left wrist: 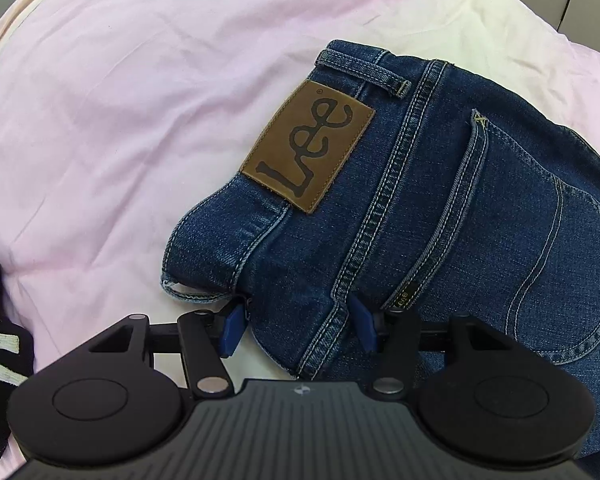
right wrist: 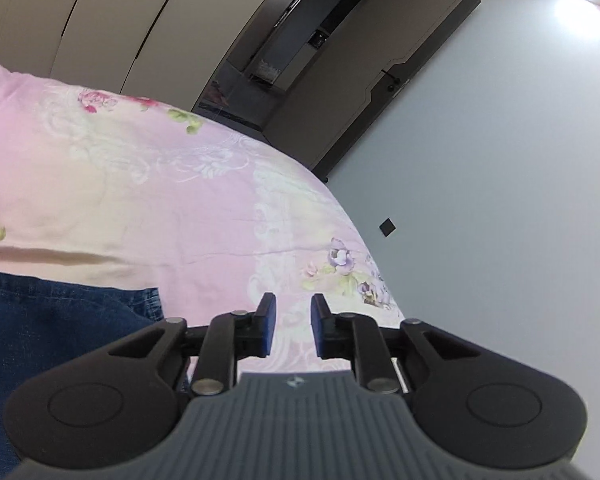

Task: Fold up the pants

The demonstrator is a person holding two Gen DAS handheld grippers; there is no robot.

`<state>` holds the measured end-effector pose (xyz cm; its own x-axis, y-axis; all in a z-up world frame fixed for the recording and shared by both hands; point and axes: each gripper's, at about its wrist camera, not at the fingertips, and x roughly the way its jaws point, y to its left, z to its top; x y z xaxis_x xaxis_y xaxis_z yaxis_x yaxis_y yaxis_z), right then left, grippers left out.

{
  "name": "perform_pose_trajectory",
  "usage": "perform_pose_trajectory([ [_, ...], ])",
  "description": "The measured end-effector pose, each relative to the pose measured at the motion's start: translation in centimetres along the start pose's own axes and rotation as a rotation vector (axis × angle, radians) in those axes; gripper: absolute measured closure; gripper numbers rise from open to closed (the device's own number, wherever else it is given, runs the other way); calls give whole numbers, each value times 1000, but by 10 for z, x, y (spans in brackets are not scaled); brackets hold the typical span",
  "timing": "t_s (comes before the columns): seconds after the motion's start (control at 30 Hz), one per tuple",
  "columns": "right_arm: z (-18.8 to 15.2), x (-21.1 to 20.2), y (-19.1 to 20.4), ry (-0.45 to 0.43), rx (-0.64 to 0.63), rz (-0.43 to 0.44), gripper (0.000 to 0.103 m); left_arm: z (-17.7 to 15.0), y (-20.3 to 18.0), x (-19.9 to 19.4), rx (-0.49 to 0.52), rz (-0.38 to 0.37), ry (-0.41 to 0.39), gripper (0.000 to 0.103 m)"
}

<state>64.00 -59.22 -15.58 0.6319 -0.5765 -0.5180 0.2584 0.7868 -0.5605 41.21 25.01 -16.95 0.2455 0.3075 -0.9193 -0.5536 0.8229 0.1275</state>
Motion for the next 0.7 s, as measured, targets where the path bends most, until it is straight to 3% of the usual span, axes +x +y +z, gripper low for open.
perform_pose_trajectory([
  [0.07,-3,-11,-13,-19,27,27,80,1,0,-3,-2,-1,-4,40],
  [0.17,-25,-30,-15,-7,58,141,74,-2,6,-5,-16,-24,-19,40],
  [0.3,-79,-48,-1,85,213,358,71,-10,26,-11,-47,-103,-58,39],
  [0.37,-109,-54,14,127,264,427,71,-15,39,-20,-85,-152,-77,39],
  [0.5,-154,-64,38,167,290,456,71,-31,54,-50,-104,-201,-115,38],
  [0.7,-184,-77,44,186,309,449,71,-81,18,-116,160,-290,-192,39],
])
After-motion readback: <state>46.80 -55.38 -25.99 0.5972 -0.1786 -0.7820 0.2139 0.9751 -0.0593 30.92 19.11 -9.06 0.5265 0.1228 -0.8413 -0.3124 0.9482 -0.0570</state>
